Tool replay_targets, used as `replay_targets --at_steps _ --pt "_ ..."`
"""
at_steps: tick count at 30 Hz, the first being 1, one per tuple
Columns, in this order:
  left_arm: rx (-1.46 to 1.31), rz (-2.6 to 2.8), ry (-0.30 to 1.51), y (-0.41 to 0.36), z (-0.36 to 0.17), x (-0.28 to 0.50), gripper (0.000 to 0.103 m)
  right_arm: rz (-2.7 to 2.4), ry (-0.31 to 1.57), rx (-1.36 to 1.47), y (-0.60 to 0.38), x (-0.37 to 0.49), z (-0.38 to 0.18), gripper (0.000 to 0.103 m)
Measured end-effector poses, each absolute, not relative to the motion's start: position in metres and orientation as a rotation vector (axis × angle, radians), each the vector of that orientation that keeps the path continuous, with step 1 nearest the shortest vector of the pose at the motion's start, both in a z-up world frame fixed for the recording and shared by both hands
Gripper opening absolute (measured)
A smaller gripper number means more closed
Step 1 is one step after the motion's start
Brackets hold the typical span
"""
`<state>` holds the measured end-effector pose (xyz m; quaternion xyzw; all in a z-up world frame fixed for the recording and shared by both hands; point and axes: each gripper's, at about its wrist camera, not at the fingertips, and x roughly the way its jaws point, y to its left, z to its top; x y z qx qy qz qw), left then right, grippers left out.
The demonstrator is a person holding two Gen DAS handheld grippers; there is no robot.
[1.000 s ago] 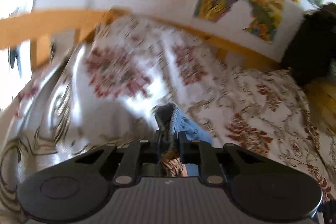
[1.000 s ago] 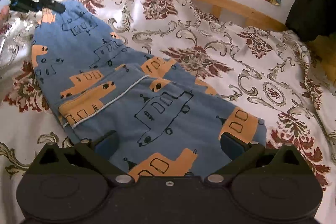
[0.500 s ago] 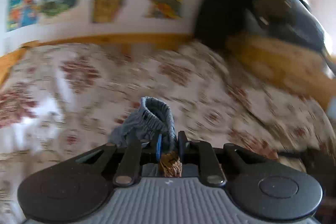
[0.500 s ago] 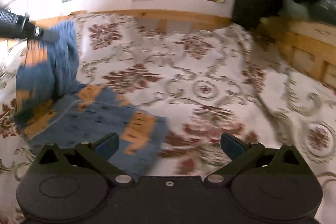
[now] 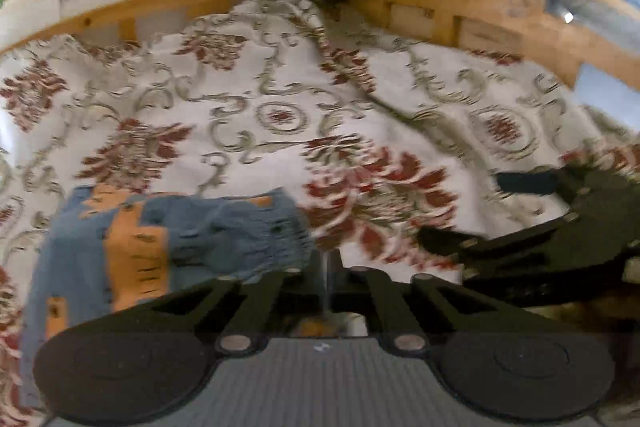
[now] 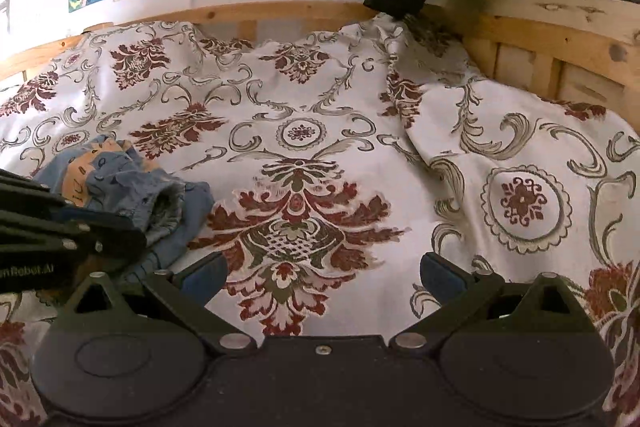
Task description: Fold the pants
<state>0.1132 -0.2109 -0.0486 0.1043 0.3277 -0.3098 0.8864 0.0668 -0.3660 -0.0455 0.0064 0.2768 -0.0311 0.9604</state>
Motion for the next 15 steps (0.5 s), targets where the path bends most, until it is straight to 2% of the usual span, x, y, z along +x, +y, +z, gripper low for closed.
replay_targets --at_steps 3,5,9,11,12,13,15 --pt "0.307 -0.641 0.654 -0.221 -0.052 0.106 0.003 -0.058 0.557 0.011 -0.364 0.066 -0.045 0.102" --pt "0.271 -0.655 0.687 -0.216 -0.055 0.107 0.003 -0.054 0.557 0.009 -0.362 0.068 -0.045 0.102" --pt "0.203 -0.651 0.712 -0.19 -0.043 0.105 0.016 -0.045 0.55 0.002 -0.356 0.066 -0.043 0.102" --pt "0.203 -0.64 0.701 -0.173 -0.033 0.104 0.029 -0.041 0.546 -0.001 -0.353 0.067 -0.042 0.102" --pt "0.213 -0.613 0.696 -0.164 -0.028 0.103 0.052 -0.038 0.542 0.004 -0.351 0.069 -0.041 0.102" --pt "0.228 -0.582 0.683 -0.152 -0.023 0.103 0.068 -0.032 0.538 0.014 -0.349 0.071 -0.039 0.102" --pt "0.251 -0.543 0.657 -0.127 -0.014 0.102 0.07 -0.001 0.524 0.04 -0.342 0.076 -0.035 0.102"
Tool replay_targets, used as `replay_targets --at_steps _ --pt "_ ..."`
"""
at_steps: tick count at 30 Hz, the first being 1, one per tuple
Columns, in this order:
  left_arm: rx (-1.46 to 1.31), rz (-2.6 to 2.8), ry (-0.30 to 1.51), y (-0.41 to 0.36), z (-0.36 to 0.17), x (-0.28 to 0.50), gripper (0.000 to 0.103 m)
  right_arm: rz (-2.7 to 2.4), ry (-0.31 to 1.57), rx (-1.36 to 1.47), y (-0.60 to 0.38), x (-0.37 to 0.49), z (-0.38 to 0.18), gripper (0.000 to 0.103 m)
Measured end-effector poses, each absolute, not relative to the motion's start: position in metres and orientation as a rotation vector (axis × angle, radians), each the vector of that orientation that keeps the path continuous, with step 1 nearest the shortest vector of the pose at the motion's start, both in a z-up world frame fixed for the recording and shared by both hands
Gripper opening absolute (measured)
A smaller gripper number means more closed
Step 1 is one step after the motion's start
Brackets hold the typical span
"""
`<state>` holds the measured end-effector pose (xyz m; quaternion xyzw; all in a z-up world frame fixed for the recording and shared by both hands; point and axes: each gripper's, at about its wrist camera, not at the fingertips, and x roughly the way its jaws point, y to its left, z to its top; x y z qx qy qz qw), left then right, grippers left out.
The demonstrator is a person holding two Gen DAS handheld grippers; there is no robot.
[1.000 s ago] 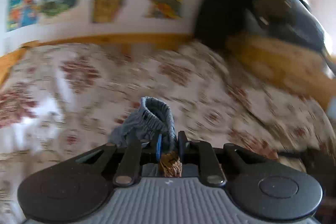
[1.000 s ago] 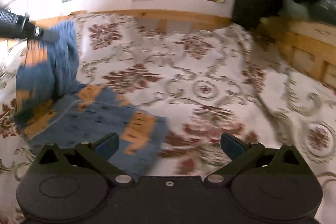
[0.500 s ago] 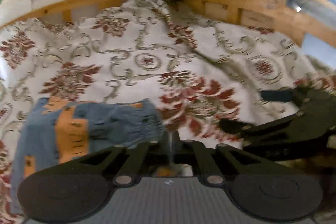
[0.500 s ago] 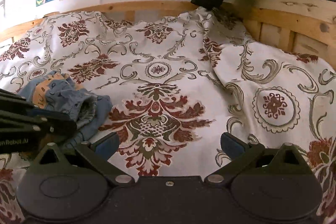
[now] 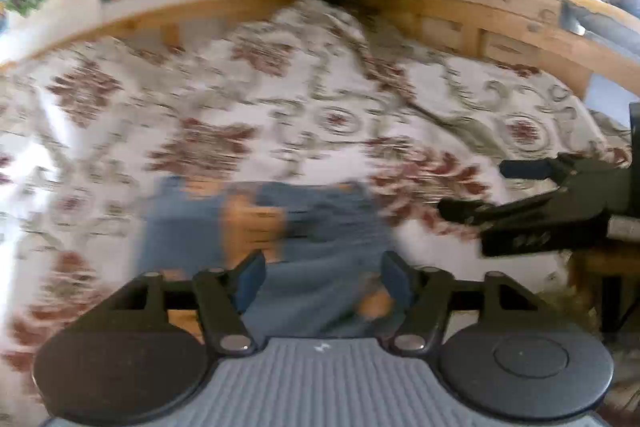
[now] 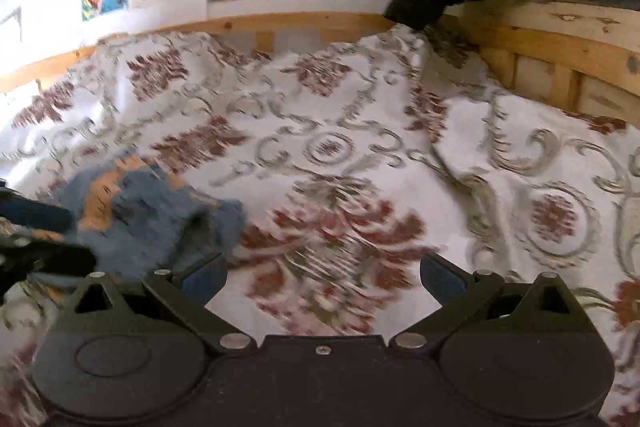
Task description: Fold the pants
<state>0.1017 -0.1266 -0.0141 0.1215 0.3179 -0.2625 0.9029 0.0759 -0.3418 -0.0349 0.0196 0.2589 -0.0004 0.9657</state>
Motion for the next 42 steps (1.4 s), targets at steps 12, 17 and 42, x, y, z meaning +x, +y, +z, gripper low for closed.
replay_targets --at_steps 12,17,42 --pt "0.0 -0.261 0.747 -0.029 -0.033 0.139 0.08 0.242 0.648 0.202 -0.282 0.103 -0.031 0.059" --pt "-0.082 -0.247 0.858 -0.016 -0.044 0.156 0.082 0.181 0.675 0.167 -0.275 0.096 -0.035 0.018" --pt "0.112 -0.226 0.818 -0.035 -0.064 0.162 0.1 0.365 0.661 -0.164 -0.225 0.166 -0.046 0.03"
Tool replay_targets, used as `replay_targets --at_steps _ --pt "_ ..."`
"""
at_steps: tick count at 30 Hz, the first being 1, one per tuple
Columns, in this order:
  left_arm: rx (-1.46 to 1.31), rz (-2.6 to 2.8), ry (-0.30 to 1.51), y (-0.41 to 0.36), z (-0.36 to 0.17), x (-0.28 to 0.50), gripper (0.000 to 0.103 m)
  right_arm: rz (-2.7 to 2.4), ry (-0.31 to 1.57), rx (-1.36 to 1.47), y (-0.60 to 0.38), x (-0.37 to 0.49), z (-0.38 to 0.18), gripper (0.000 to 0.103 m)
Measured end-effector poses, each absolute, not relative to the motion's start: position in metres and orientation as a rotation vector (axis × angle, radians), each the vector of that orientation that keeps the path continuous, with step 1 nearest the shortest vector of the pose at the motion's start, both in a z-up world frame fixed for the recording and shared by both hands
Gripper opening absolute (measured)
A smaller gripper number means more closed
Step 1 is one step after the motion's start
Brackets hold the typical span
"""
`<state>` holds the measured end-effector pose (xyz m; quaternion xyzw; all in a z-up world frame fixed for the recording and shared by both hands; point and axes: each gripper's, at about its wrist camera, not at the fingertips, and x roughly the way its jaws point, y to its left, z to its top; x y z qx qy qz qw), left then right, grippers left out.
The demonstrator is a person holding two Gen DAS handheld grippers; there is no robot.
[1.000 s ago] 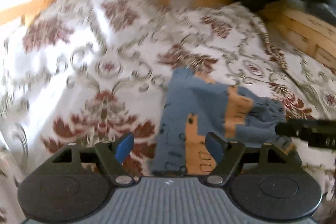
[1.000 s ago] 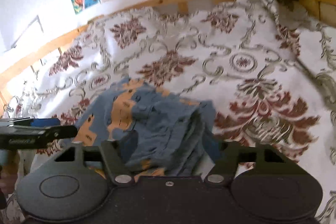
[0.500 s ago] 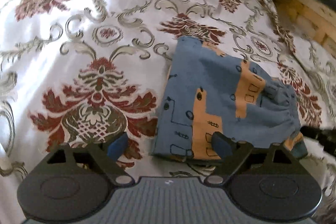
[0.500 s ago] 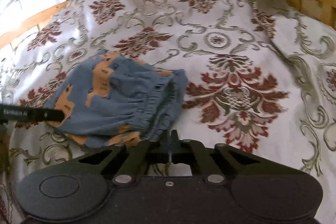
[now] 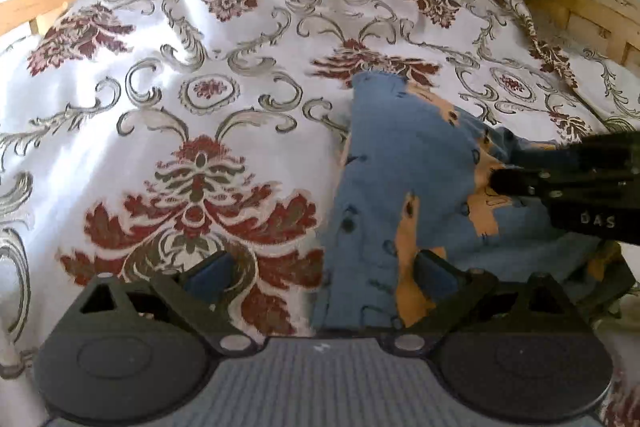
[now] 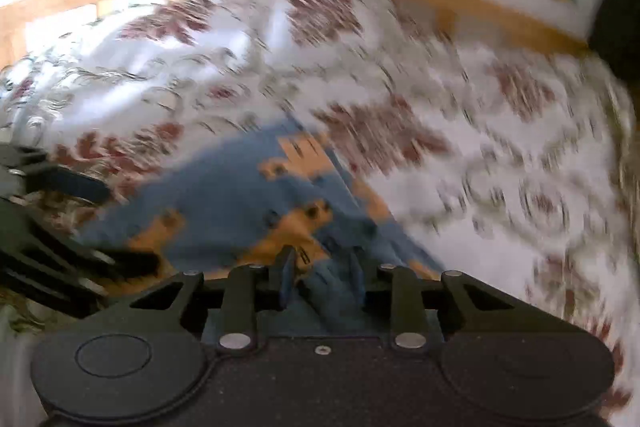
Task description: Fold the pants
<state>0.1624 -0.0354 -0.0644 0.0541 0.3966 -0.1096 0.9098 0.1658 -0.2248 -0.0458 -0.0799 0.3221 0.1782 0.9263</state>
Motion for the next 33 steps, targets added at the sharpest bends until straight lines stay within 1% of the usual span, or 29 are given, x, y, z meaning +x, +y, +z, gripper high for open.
replay_targets --at_steps 3,4,5,7,11,12,13,14,15,19,21,24,28,31,32,33 --pt "0.112 -0.232 0.847 -0.032 -0.063 0.158 0.102 0.328 0.654 -0.07 -0.25 0.151 -0.043 0.031" --pt "0.109 -0.23 0.859 -0.031 -0.061 0.156 0.102 0.316 0.639 -0.078 -0.254 0.142 -0.039 0.04" --pt "0.109 -0.23 0.868 -0.031 -0.06 0.155 0.102 0.283 0.626 -0.098 -0.257 0.132 -0.035 0.044" --pt "0.106 -0.223 0.885 -0.031 -0.054 0.151 0.102 0.246 0.586 -0.117 -0.261 0.111 -0.025 0.07" --pt "0.076 -0.248 0.89 -0.032 -0.053 0.148 0.102 0.293 0.55 -0.133 -0.251 0.087 -0.016 0.067" --pt "0.101 -0.244 0.9 -0.035 -0.056 0.148 0.102 0.305 0.573 -0.137 -0.246 0.088 -0.019 0.06" --pt "0.131 -0.242 0.893 -0.038 -0.06 0.146 0.102 0.315 0.612 -0.14 -0.242 0.089 -0.026 0.05" --pt "0.158 -0.244 0.879 -0.04 -0.061 0.143 0.102 0.31 0.66 -0.141 -0.24 0.091 -0.034 0.046" --pt "0.184 -0.248 0.87 -0.043 -0.062 0.141 0.103 0.294 0.704 -0.133 -0.242 0.091 -0.042 0.045" --pt "0.218 -0.261 0.911 -0.046 -0.058 0.139 0.103 0.266 0.758 0.02 -0.267 0.076 -0.046 0.044" --pt "0.208 -0.262 0.932 -0.044 -0.052 0.142 0.103 0.265 0.721 0.036 -0.273 0.071 -0.036 0.045" --pt "0.164 -0.256 0.911 -0.038 -0.04 0.144 0.103 0.265 0.636 -0.008 -0.275 0.078 -0.016 0.047" --pt "0.109 -0.241 0.844 -0.034 -0.029 0.147 0.103 0.326 0.606 0.025 -0.277 0.109 -0.003 0.048" --pt "0.118 -0.212 0.844 -0.035 -0.036 0.153 0.103 0.364 0.594 -0.007 -0.261 0.145 -0.001 0.048" --pt "0.13 -0.199 0.854 -0.035 -0.041 0.154 0.103 0.358 0.588 -0.028 -0.252 0.159 -0.001 0.05" --pt "0.141 -0.189 0.868 -0.034 -0.046 0.156 0.103 0.356 0.59 -0.049 -0.243 0.173 -0.003 0.054"
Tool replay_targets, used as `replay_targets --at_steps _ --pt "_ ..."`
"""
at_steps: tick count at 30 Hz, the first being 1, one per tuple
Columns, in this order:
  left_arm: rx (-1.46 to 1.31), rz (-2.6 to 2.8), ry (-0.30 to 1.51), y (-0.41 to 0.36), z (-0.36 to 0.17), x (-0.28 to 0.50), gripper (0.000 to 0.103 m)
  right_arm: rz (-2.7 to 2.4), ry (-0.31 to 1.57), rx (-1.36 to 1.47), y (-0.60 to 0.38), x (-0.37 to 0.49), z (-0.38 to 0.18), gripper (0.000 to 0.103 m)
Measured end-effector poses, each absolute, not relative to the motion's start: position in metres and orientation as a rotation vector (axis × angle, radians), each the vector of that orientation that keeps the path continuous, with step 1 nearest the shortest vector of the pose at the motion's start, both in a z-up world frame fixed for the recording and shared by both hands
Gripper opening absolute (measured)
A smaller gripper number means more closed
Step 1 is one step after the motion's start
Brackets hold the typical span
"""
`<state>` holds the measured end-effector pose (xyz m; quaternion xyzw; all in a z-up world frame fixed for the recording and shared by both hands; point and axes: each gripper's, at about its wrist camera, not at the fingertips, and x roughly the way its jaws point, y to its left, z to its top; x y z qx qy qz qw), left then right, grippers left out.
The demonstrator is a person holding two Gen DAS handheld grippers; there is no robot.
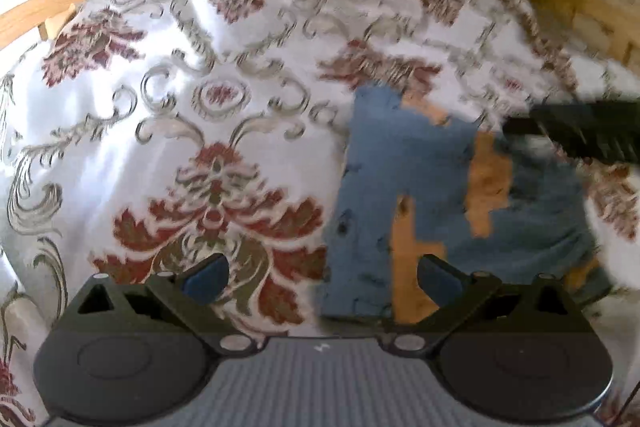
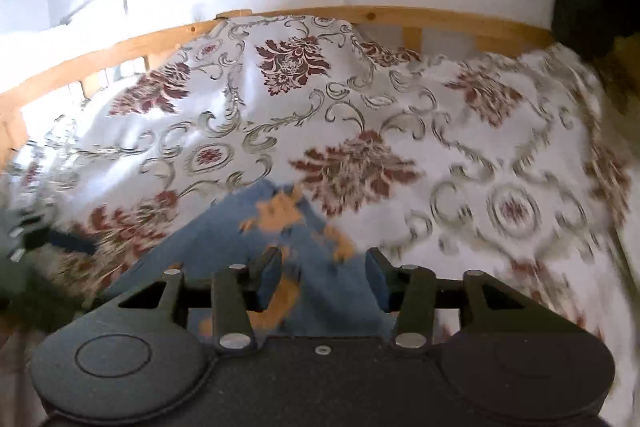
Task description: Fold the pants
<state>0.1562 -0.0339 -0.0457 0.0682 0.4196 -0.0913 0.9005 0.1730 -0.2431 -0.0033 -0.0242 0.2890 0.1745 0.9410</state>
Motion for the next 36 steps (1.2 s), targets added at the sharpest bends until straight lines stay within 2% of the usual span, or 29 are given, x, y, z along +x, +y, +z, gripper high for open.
replay_targets --at_steps 3,4,6,7,9,11,15,20,24,30,36 --pt "0.124 -0.196 0.887 -0.029 -0.057 0.155 0.102 0.396 0.671 -0.143 -0.218 0.21 -0.017 0.065" --pt "0.114 -0.197 0.886 -0.028 -0.058 0.155 0.102 0.396 0.704 -0.201 -0.209 0.218 -0.025 0.064" --pt "0.125 -0.205 0.891 -0.028 -0.058 0.155 0.102 0.36 0.695 -0.29 -0.202 0.227 -0.037 0.066" --pt "0.131 -0.21 0.894 -0.028 -0.058 0.155 0.102 0.334 0.686 -0.298 -0.204 0.23 -0.038 0.073" --pt "0.129 -0.215 0.903 -0.028 -0.057 0.153 0.102 0.272 0.665 -0.242 -0.22 0.231 -0.031 0.076" --pt "0.119 -0.22 0.924 -0.026 -0.054 0.153 0.103 0.246 0.623 -0.149 -0.239 0.218 -0.017 0.076" --pt "0.076 -0.225 0.951 -0.024 -0.05 0.155 0.103 0.172 0.572 -0.098 -0.262 0.165 -0.004 0.083" --pt "0.114 -0.22 0.955 -0.027 -0.053 0.153 0.103 0.071 0.692 -0.114 -0.275 0.119 -0.038 0.087" --pt "0.143 -0.219 0.966 -0.03 -0.052 0.15 0.103 -0.046 0.7 0.002 -0.295 0.083 -0.051 0.102" --pt "0.173 -0.214 1.003 -0.032 -0.05 0.144 0.103 -0.046 0.705 0.011 -0.293 0.051 -0.054 0.102" --pt "0.316 -0.227 1.015 -0.045 -0.056 0.132 0.103 -0.01 0.731 -0.025 -0.28 0.049 -0.055 0.102"
